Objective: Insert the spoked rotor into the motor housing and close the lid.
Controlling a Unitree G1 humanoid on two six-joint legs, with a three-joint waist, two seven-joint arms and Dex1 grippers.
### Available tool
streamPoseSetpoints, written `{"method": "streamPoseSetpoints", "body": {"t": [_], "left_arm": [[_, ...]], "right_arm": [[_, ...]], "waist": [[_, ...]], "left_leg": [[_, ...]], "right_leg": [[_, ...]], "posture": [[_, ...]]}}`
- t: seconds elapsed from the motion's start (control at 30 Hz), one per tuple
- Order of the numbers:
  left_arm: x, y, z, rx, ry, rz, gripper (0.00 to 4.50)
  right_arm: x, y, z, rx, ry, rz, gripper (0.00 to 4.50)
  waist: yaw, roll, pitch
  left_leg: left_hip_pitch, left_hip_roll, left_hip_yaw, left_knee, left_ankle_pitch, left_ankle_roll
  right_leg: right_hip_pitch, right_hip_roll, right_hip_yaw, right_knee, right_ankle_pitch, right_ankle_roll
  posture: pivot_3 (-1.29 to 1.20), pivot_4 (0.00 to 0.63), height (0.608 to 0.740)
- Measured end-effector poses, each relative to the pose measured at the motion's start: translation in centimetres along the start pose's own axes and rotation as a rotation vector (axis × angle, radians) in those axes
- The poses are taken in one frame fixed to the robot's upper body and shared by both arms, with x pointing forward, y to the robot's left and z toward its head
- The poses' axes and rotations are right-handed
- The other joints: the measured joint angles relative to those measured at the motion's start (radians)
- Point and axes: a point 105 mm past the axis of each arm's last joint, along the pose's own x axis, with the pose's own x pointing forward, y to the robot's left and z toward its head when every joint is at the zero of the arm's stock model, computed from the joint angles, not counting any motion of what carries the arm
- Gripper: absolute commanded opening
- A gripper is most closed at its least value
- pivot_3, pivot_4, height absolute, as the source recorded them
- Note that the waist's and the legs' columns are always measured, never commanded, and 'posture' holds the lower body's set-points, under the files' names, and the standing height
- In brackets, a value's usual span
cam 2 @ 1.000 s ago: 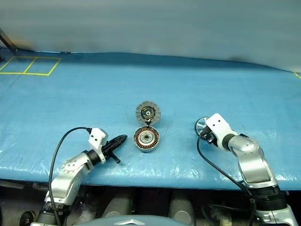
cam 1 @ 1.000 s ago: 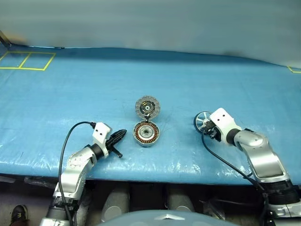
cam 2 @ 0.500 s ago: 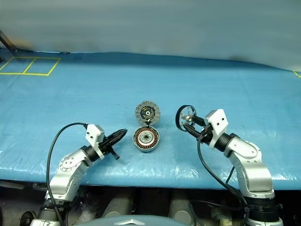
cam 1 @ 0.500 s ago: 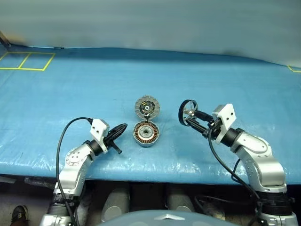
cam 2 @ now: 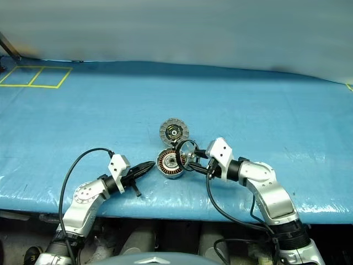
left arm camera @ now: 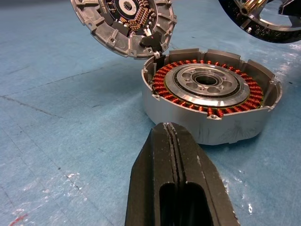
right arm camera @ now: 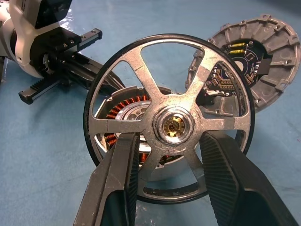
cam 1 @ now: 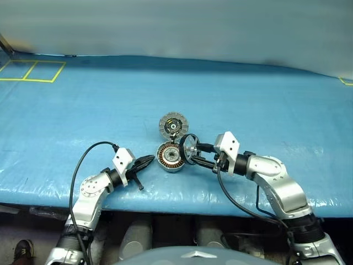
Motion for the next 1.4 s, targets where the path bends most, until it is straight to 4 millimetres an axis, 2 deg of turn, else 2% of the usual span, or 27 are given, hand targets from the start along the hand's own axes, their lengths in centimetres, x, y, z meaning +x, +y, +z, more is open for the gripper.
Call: {"method": "streamPoseSetpoints", "body": {"t": [0.2,0.63,1.33,1.4], "left_arm": [[0.3,0.3,0.2,0.039,-0.015,-0.025,0.00],[0.2,0.1,-0.2,0.045,-0.007,-0.037,0.00],[0.1,0.2,-0.3,0.041,-0.006,-0.018,0.00],[0.1,0.3,-0.3,0.040,-0.005,-0.013,0.00]], "right_arm": [[0.9,0.1,0.7,-0.032,-0.014,0.034,1.63],[2.8,0.5,0.0,-0.055,0.018,0.095,1.63],[3.4,0.3,-0.7,-0.110,0.083,0.127,1.63],[3.5,0.2,-0.7,-0.118,0.088,0.127,2.32]], "waist": [[0.000,0.000,0.000],[-0.001,0.000,0.000],[-0.002,0.000,0.000],[-0.001,0.000,0.000]], "left_leg": [[0.000,0.000,0.000,0.000,0.000,0.000],[0.001,0.000,0.000,0.000,0.000,0.000],[0.001,0.000,0.000,0.001,0.000,0.000],[0.001,0.000,0.000,0.001,0.000,0.000]], "right_leg": [[0.000,0.000,0.000,0.000,0.000,0.000],[0.000,0.000,0.000,0.001,0.000,0.000],[0.000,0.000,0.000,0.002,0.000,0.001],[0.000,0.000,0.000,0.003,0.000,0.001]], "posture": [[0.00,0.150,0.740],[0.00,0.150,0.740],[0.00,0.150,0.740],[0.00,0.150,0.740]]}}
